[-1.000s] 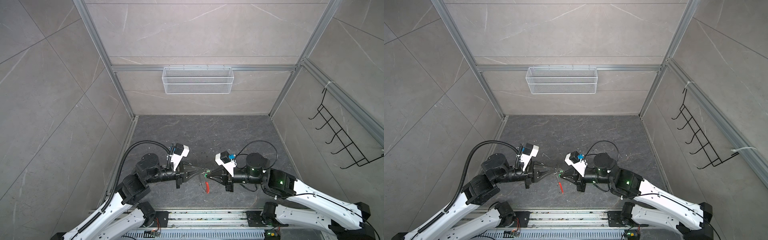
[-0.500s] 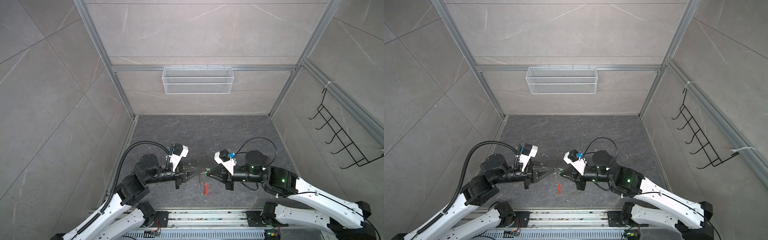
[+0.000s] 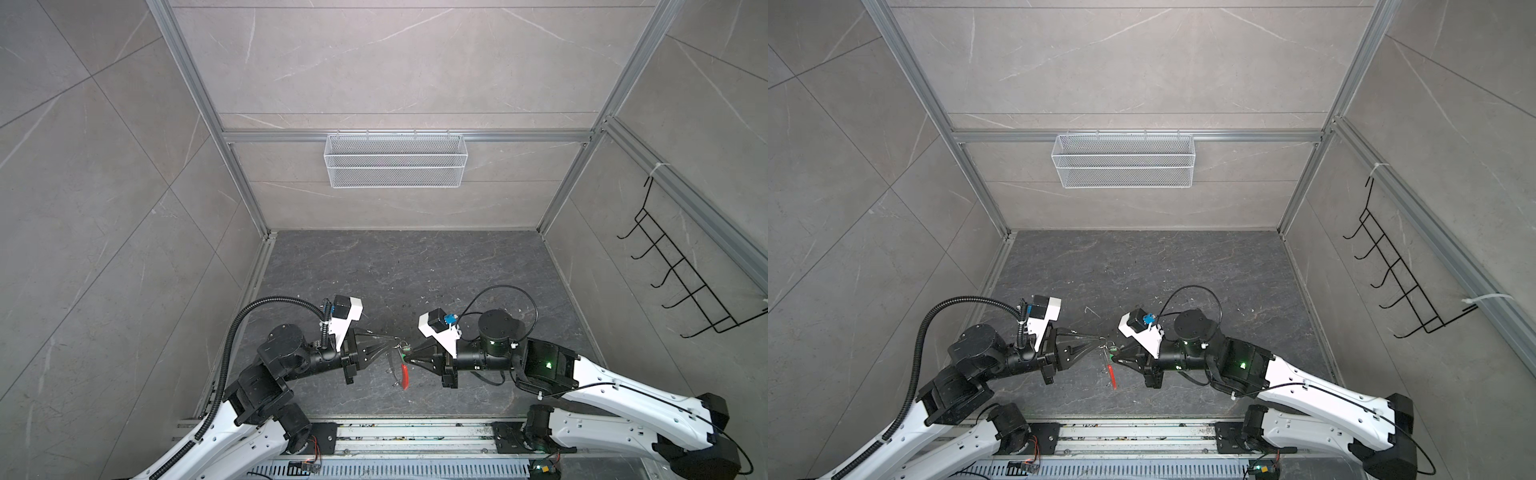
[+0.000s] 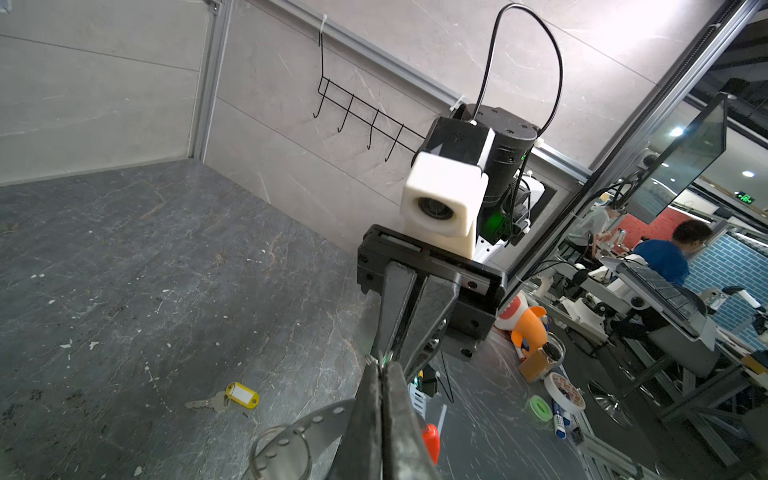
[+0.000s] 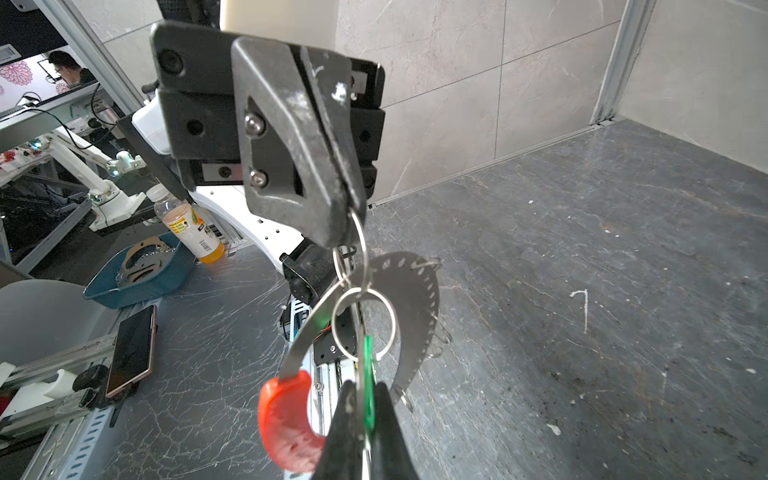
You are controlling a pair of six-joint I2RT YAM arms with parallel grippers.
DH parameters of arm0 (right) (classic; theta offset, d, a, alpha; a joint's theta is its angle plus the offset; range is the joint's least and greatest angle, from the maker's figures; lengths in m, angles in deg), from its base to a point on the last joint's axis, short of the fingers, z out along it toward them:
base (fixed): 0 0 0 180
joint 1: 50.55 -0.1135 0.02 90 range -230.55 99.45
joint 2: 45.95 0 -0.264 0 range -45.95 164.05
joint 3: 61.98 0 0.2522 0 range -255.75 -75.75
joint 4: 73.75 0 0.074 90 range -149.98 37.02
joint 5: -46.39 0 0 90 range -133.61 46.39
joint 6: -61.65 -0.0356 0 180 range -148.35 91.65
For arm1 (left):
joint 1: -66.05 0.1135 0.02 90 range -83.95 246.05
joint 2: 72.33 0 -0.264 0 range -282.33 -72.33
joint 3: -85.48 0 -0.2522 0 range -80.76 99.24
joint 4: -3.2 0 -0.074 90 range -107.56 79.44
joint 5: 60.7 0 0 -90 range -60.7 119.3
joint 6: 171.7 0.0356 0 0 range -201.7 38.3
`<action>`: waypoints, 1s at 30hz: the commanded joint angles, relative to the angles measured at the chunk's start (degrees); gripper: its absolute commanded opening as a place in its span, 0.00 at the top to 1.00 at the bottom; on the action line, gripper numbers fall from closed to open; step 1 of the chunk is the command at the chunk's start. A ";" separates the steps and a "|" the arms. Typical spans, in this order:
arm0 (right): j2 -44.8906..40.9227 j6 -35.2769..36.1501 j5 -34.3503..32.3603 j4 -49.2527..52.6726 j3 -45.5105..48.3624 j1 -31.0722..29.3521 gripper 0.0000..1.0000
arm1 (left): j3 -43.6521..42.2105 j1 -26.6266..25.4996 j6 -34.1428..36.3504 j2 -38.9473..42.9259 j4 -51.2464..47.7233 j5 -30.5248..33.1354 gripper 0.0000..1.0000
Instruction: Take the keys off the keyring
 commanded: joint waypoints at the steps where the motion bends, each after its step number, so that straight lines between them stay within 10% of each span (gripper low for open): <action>1: 0.92 -1.10 0.09 -0.04 1.89 -0.78 1.00 | 1.00 0.17 -1.37 1.26 10.06 2.06 1.00; 18: 3.23 -2.74 1.23 -0.64 1.63 -2.35 0.99 | 0.08 0.18 -2.60 -0.99 15.97 -3.57 1.00; 24: -2.47 -2.60 -1.66 3.19 1.33 -2.35 0.62 | 0.52 0.20 -2.41 -1.87 14.76 -4.88 1.00; 30: -7.55 -2.20 -2.29 5.61 -1.35 -2.35 0.54 | -0.78 0.19 -3.03 -1.57 17.18 -5.16 1.00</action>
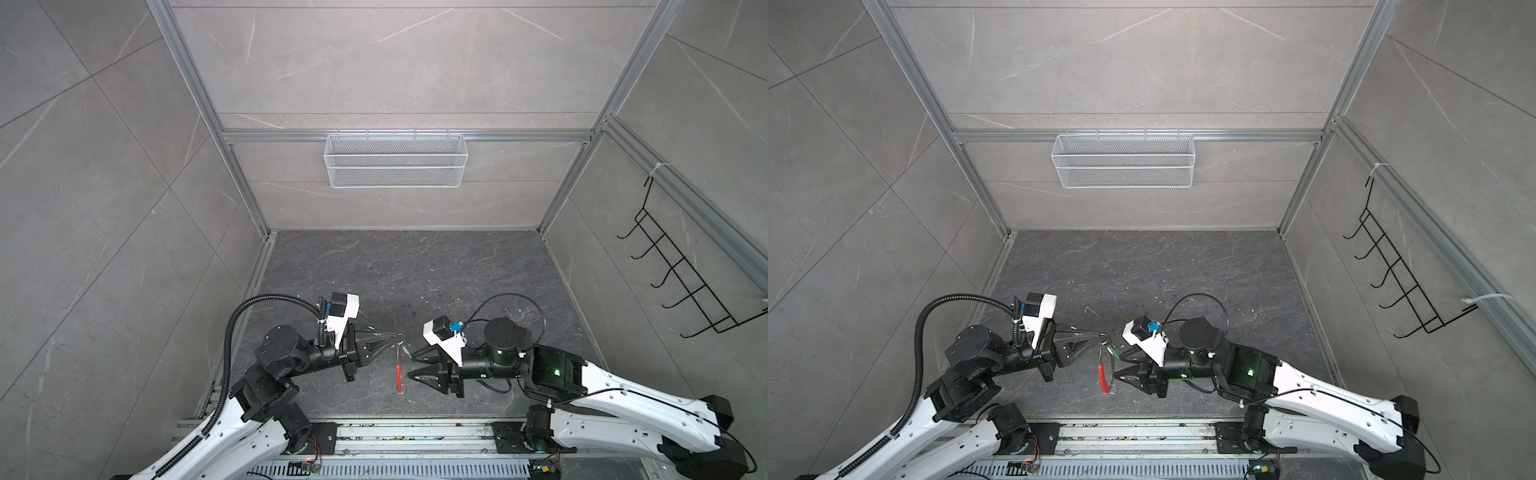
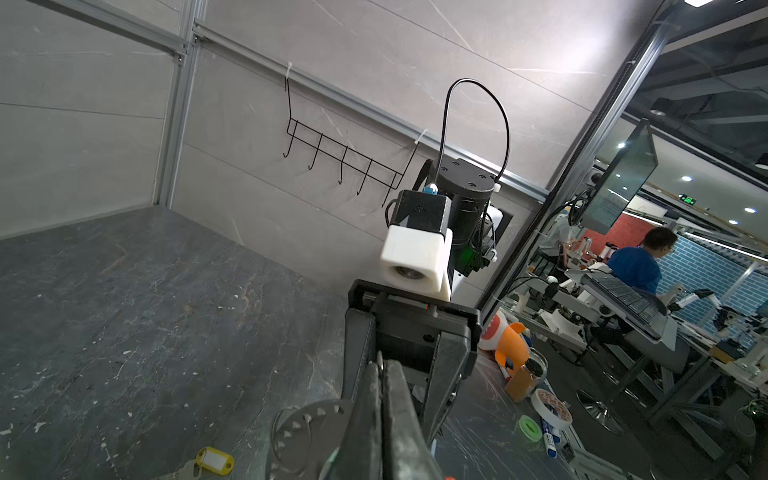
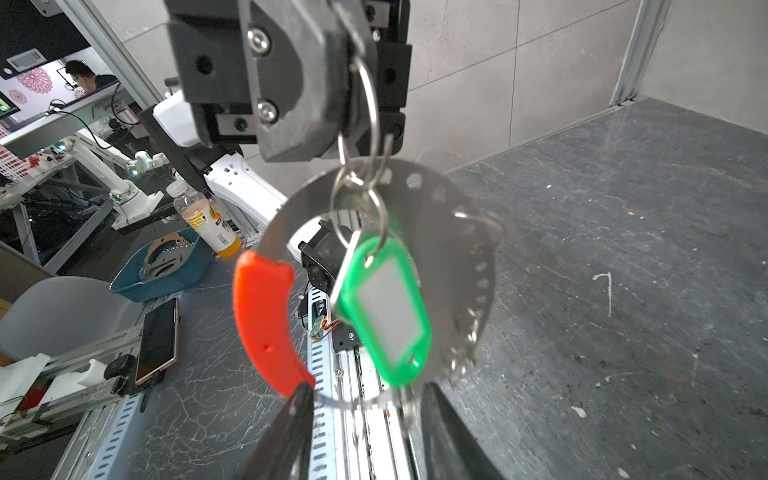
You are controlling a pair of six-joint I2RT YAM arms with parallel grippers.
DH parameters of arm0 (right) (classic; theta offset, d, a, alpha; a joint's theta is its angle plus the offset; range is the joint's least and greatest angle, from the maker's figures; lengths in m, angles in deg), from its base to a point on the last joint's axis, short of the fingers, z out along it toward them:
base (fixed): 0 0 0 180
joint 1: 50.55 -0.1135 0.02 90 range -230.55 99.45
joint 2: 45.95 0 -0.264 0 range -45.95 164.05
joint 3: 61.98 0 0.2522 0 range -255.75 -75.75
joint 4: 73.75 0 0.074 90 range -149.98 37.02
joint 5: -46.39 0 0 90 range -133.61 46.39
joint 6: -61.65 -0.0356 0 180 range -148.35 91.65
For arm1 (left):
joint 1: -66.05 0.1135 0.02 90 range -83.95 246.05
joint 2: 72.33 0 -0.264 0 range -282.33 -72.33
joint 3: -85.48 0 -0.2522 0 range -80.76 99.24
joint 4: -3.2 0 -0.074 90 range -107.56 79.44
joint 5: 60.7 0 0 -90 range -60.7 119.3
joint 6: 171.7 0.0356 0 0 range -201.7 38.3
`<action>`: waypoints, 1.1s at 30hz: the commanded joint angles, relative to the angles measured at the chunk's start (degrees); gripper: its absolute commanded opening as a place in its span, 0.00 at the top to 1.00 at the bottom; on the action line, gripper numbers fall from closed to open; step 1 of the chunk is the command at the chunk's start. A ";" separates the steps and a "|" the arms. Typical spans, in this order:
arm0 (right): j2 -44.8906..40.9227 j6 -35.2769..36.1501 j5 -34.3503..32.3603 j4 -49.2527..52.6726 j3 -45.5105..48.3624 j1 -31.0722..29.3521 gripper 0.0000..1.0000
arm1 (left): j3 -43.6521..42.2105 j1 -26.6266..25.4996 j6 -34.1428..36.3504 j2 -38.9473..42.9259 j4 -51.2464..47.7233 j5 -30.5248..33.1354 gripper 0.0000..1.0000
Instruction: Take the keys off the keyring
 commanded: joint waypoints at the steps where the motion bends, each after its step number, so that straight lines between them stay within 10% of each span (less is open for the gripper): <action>1: -2.39 0.32 -1.63 1.70 -2.84 -0.22 0.54 | 0.50 0.14 -0.80 0.43 5.90 -1.43 1.00; 33: 4.47 -2.22 0.74 -13.05 -8.32 -0.12 0.60 | -1.03 0.14 -1.52 0.16 9.62 -1.79 1.00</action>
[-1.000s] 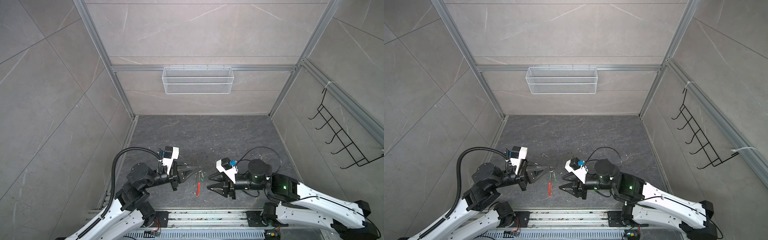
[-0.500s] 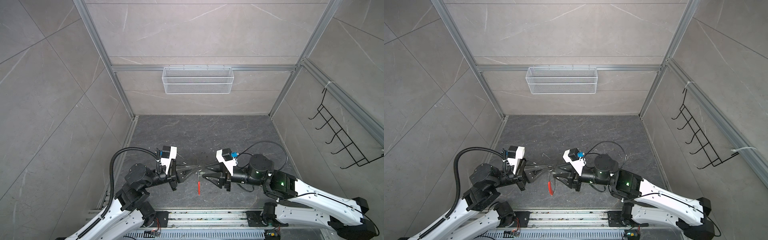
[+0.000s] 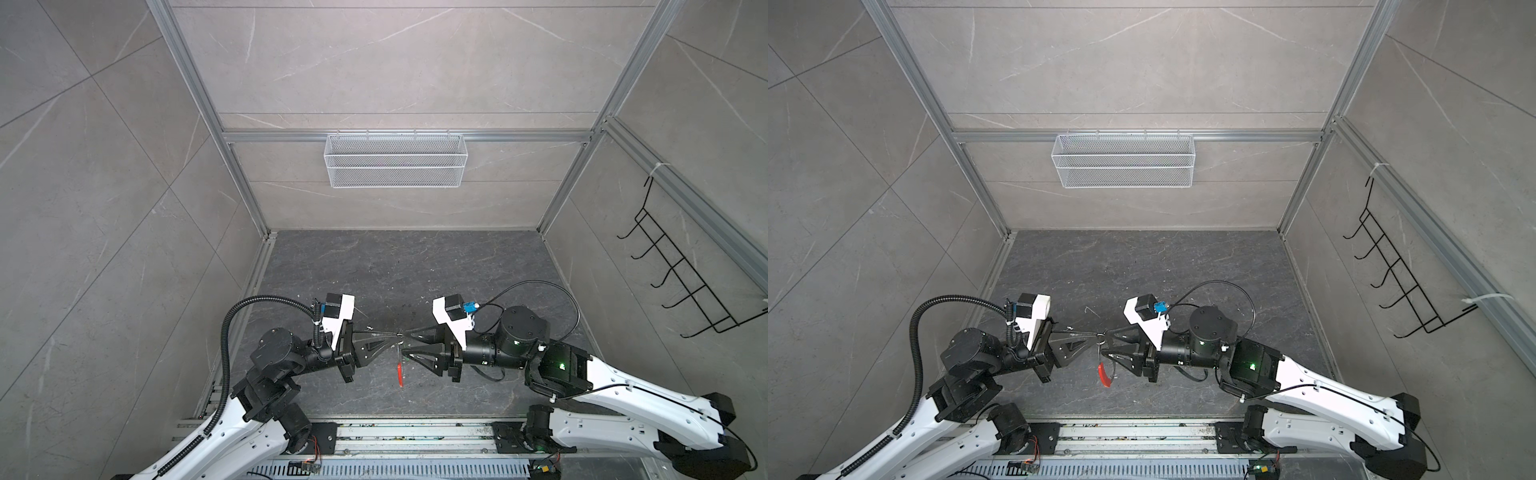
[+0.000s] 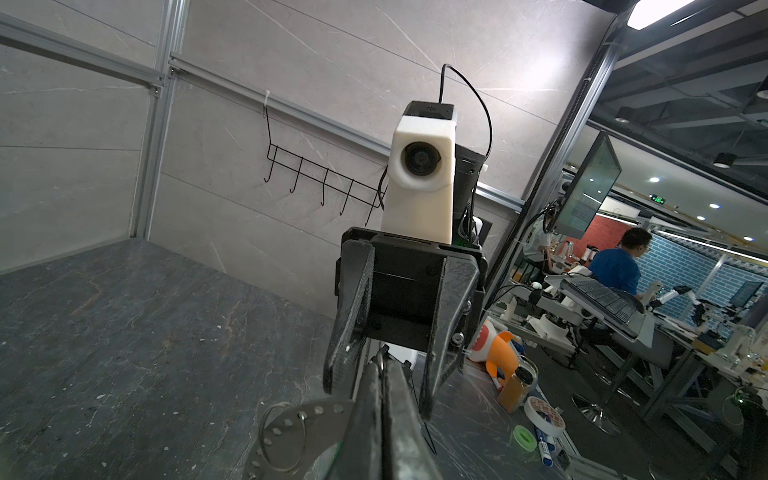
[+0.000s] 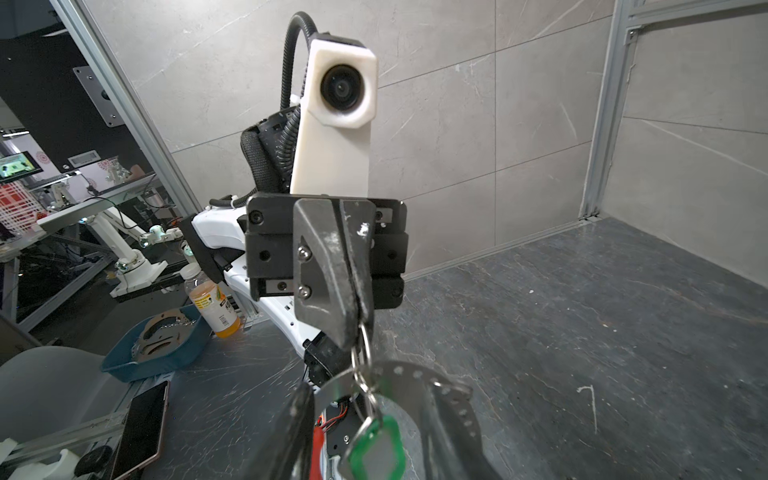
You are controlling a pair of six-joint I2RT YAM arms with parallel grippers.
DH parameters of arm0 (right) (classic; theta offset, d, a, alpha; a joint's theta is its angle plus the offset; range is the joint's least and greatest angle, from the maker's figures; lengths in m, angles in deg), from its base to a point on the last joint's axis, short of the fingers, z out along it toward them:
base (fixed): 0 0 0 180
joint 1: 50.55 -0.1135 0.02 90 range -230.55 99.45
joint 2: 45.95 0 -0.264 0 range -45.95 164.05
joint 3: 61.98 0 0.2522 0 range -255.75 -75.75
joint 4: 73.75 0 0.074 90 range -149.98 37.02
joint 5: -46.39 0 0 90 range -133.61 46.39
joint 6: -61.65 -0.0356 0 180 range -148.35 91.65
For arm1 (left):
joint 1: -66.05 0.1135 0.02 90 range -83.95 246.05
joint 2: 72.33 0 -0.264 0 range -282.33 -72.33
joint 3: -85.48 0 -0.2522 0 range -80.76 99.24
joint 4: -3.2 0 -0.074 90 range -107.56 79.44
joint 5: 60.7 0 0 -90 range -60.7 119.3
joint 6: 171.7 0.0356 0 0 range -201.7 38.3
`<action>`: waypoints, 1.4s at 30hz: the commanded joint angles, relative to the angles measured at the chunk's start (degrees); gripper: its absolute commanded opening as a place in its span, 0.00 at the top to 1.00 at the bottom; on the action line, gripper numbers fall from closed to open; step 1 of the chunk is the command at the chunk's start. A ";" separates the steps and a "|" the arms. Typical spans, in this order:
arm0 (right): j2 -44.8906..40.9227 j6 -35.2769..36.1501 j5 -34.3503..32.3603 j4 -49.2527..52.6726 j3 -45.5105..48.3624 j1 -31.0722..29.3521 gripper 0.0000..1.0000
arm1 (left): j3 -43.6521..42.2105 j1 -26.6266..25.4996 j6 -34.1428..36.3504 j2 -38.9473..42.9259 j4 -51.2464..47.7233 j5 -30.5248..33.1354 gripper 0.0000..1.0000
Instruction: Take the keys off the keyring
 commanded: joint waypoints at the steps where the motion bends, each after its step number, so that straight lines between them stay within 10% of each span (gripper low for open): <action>1: 0.22 -1.43 2.72 -2.13 -2.11 -0.14 0.62 | 0.26 0.09 -0.48 0.16 4.02 -0.30 1.00; 17: 1.16 -3.10 1.61 -1.38 -2.66 -0.14 1.00 | -0.35 0.12 -0.78 0.07 4.63 -0.25 1.00; 22: 1.64 -3.39 0.98 1.55 -3.83 -0.12 1.00 | 0.10 0.07 -1.37 -0.63 3.27 -0.07 1.00; 28: 0.94 -1.52 -0.59 11.54 -5.99 0.14 1.00 | 1.47 0.10 -0.10 1.24 -4.61 1.45 0.70; 42: 5.56 3.87 11.62 35.24 -14.84 9.50 1.00 | 13.15 0.10 8.18 -4.13 -30.12 -2.38 0.67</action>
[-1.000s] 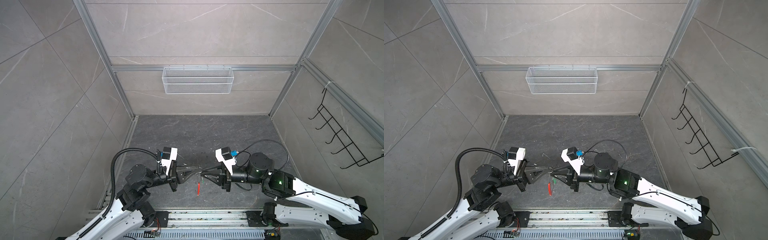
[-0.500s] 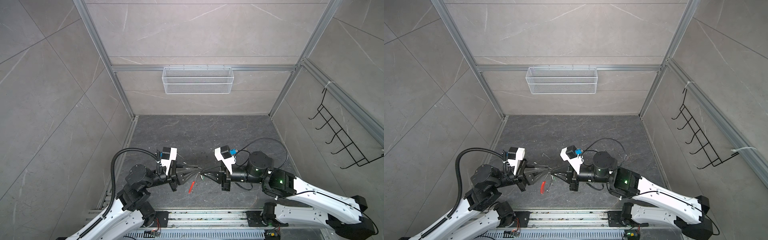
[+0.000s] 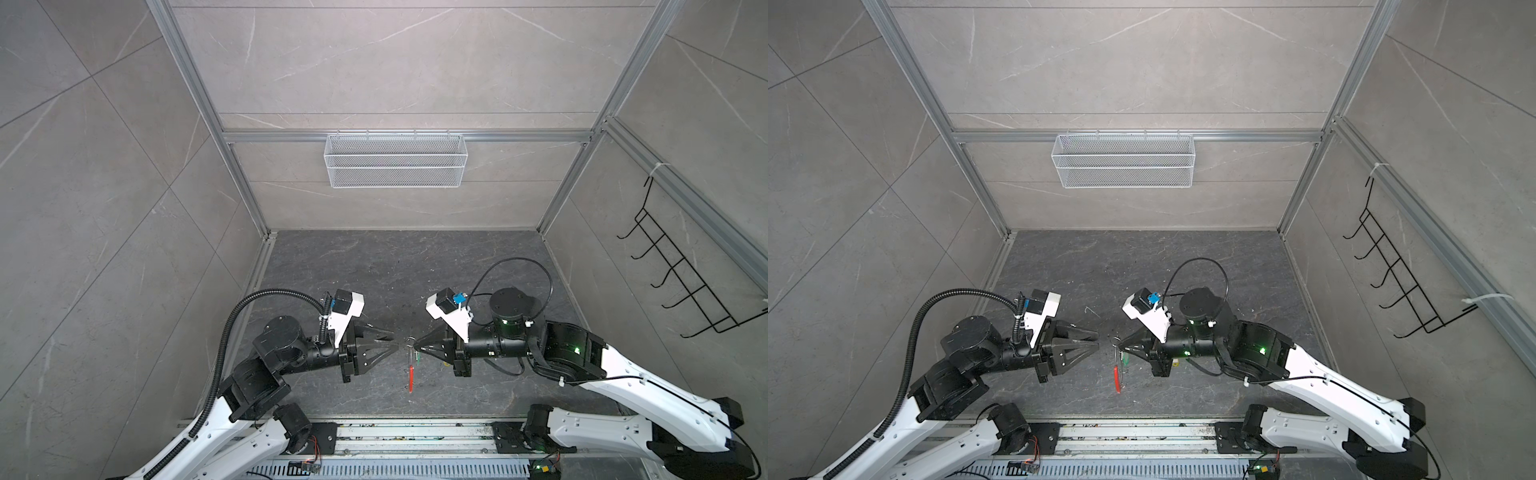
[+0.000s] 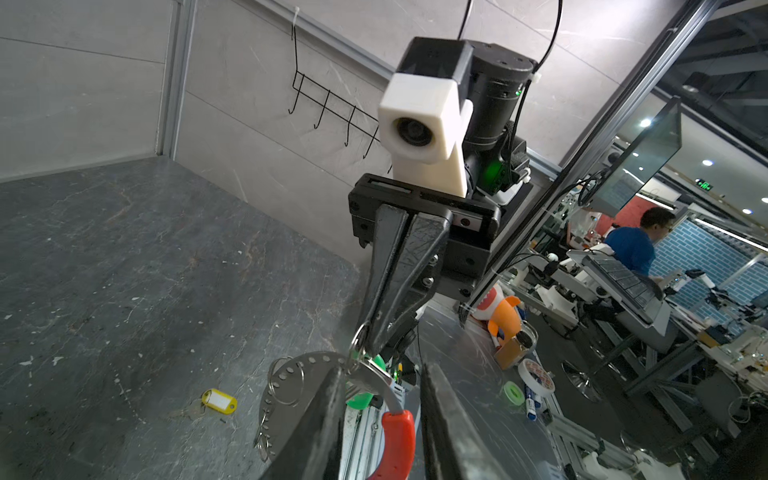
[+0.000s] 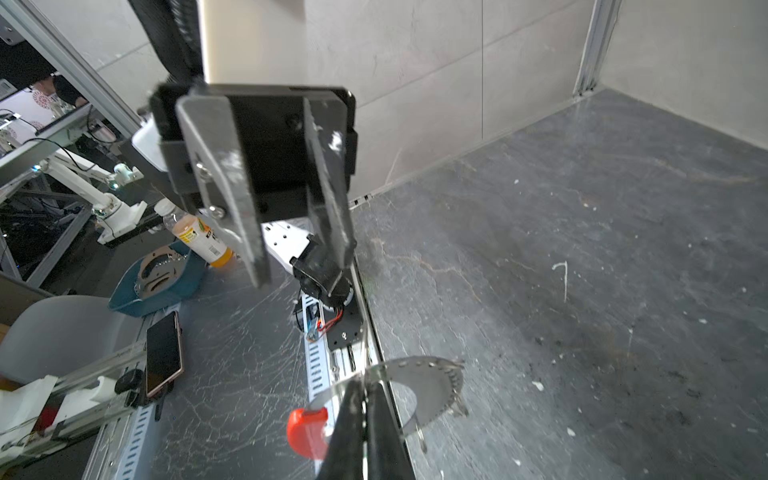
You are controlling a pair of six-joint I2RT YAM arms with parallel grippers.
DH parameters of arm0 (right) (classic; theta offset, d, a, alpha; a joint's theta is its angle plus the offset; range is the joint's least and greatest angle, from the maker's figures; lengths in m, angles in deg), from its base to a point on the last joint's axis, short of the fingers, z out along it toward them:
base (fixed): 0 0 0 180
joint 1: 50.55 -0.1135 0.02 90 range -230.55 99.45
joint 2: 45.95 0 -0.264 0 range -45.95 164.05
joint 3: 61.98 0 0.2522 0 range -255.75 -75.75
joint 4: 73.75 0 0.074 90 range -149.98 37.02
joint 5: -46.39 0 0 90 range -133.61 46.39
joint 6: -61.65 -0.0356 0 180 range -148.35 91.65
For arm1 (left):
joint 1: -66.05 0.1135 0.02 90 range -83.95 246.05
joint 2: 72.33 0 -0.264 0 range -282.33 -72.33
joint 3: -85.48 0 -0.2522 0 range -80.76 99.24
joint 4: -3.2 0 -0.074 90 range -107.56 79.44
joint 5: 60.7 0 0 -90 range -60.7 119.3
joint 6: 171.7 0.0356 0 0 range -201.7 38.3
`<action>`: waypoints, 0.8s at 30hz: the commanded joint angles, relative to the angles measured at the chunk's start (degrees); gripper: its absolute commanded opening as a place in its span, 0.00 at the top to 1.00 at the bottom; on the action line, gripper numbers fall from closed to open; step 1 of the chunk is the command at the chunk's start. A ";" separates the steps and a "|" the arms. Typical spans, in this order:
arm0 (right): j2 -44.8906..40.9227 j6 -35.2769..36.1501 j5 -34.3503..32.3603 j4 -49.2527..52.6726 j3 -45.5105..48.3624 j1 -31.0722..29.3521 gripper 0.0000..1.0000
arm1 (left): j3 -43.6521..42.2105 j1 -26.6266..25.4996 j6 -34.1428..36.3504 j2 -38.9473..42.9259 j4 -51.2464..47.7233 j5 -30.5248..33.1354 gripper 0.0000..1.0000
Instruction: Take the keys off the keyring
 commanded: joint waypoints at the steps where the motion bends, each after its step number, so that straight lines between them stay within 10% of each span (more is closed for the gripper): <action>1: 1.90 2.18 7.93 7.17 -3.36 3.12 1.00 | 2.96 0.13 4.39 -1.57 -6.67 -2.31 0.67; 24: 8.78 6.45 16.33 14.91 -10.06 5.34 1.00 | 3.80 0.01 5.00 -8.30 -3.49 -9.00 0.79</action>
